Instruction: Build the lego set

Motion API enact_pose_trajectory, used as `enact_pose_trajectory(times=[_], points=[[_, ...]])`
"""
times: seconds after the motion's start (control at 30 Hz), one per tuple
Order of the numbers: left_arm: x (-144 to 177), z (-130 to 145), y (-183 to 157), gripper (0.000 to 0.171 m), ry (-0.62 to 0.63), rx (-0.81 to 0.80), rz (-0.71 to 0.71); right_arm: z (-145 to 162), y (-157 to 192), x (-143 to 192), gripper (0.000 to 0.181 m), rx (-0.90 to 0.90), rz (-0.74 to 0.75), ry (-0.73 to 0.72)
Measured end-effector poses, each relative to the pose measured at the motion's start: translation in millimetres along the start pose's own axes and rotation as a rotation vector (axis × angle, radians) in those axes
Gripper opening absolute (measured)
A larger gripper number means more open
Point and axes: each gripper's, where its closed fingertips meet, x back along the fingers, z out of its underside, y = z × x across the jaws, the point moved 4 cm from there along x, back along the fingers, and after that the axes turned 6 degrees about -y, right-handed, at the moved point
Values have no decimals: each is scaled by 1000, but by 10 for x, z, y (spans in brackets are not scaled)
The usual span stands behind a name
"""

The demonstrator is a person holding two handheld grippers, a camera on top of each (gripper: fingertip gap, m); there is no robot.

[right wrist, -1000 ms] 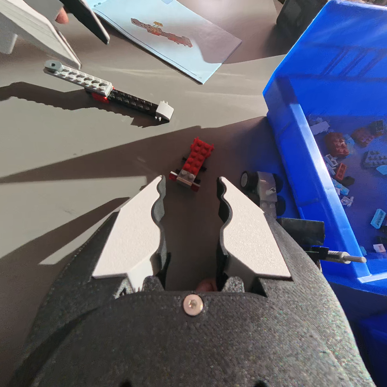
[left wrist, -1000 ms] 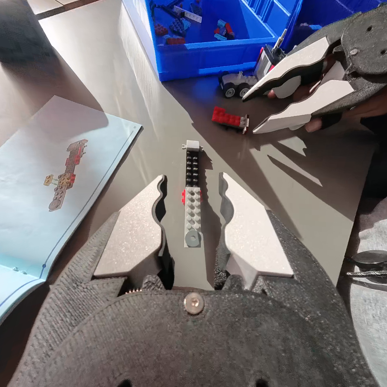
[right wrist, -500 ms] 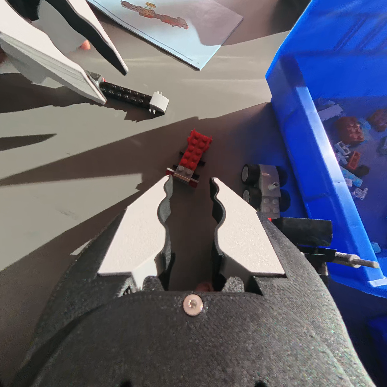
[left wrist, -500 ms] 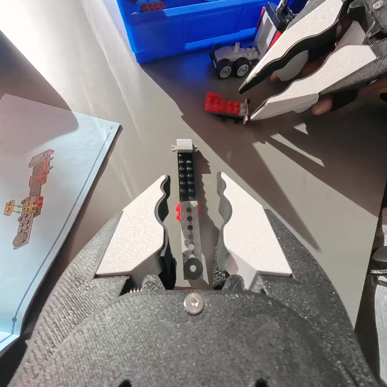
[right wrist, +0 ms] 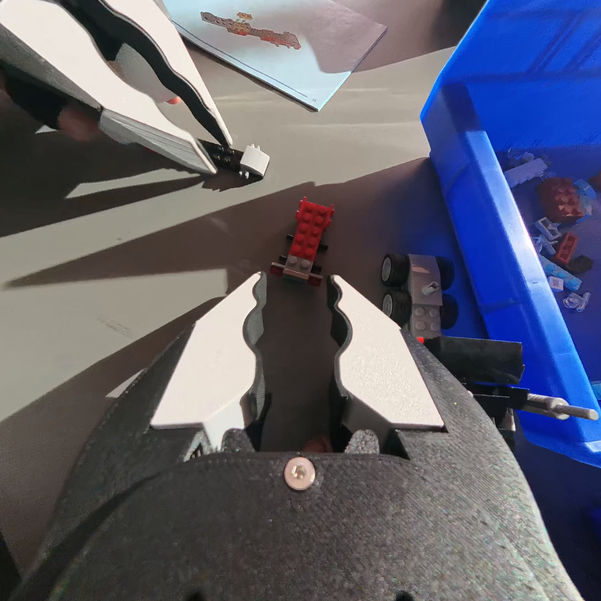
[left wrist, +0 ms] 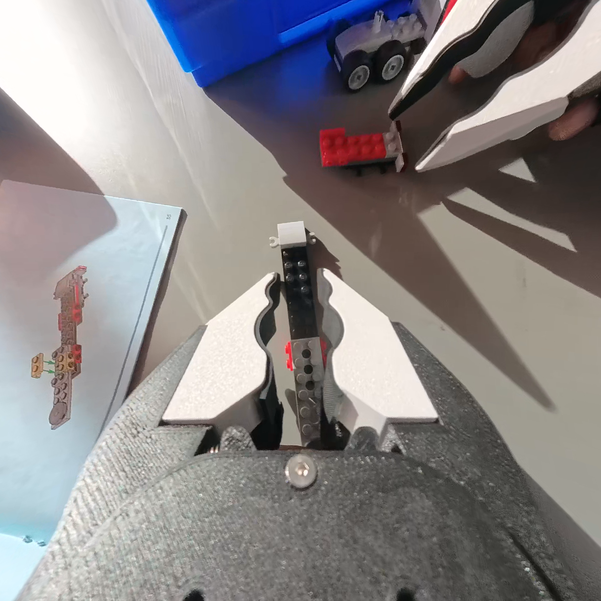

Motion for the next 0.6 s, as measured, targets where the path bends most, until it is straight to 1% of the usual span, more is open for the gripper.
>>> enact_pose_trajectory(times=[0.07,0.13,0.27,0.4,0.47,0.57,0.6], points=[[-8,-3,35,17,-1,-6,-15,10,8,-15,41,13,5,15],[-10,-4,46,17,-7,2,0,23,5,-38,39,24,17,37],[-10,-19,47,17,-25,15,53,23,17,-64,18,43,15,52],[34,-97,89,17,-86,59,119,14,30,-59,11,39,-9,44],[75,-137,123,17,-109,69,138,10,20,-48,12,27,-6,37],[123,-161,155,17,-132,75,144,13,10,-42,33,31,26,41],[133,-160,157,17,-141,81,144,14,6,-44,36,39,44,44]])
